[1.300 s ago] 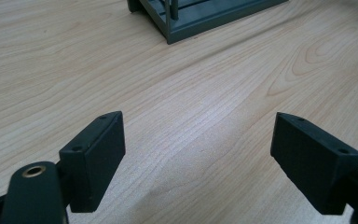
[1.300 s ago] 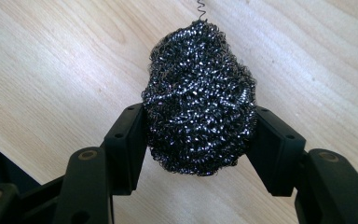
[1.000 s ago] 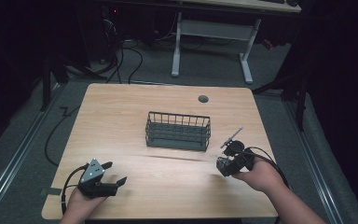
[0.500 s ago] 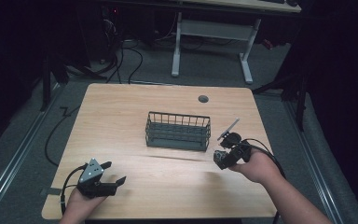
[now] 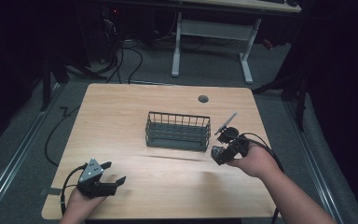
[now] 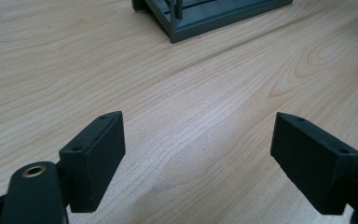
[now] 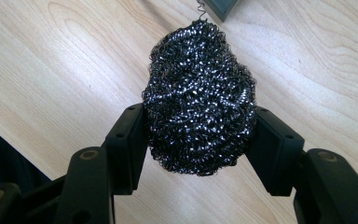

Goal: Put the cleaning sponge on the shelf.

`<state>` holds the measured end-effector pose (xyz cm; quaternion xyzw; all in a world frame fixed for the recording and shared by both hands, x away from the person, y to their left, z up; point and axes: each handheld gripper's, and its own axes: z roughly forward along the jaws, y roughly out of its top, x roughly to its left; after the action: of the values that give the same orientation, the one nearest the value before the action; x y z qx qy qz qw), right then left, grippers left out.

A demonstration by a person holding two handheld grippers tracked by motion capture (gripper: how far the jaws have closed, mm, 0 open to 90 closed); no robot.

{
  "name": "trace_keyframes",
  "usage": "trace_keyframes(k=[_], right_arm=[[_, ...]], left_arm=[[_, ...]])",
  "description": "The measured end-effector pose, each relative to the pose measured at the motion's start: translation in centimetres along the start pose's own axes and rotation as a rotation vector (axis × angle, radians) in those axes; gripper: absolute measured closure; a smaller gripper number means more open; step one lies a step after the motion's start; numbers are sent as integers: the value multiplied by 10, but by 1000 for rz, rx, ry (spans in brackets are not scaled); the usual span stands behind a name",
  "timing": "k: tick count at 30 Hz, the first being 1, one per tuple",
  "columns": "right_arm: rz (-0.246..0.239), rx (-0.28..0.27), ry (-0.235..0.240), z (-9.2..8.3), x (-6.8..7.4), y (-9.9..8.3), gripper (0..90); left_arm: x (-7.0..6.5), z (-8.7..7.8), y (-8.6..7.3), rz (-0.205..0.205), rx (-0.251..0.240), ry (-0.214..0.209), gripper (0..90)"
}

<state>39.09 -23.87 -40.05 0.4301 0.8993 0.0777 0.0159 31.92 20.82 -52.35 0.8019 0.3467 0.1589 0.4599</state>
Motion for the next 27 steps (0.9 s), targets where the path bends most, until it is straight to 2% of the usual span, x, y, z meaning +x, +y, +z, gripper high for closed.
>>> trace_keyframes(k=[9, 12, 13, 14, 16, 27], right_arm=[[-5, 7, -5, -5, -1, 9, 427], [3, 7, -4, -7, 0, 11, 428], [19, 8, -5, -10, 1, 14, 427], [0, 4, -10, -11, 0, 15, 428], [-4, 4, -10, -12, -1, 17, 427], [-6, 7, -7, -22, -1, 37, 426]], left_arm=[[1, -1, 0, -1, -5, 0, 182], [1, -1, 0, -2, -7, 1, 182], [1, -1, 0, -1, -9, 1, 182], [1, -1, 0, -1, -5, 0, 182], [1, -2, 0, -2, -5, 0, 182], [2, -1, 0, 1, -4, -4, 182]])
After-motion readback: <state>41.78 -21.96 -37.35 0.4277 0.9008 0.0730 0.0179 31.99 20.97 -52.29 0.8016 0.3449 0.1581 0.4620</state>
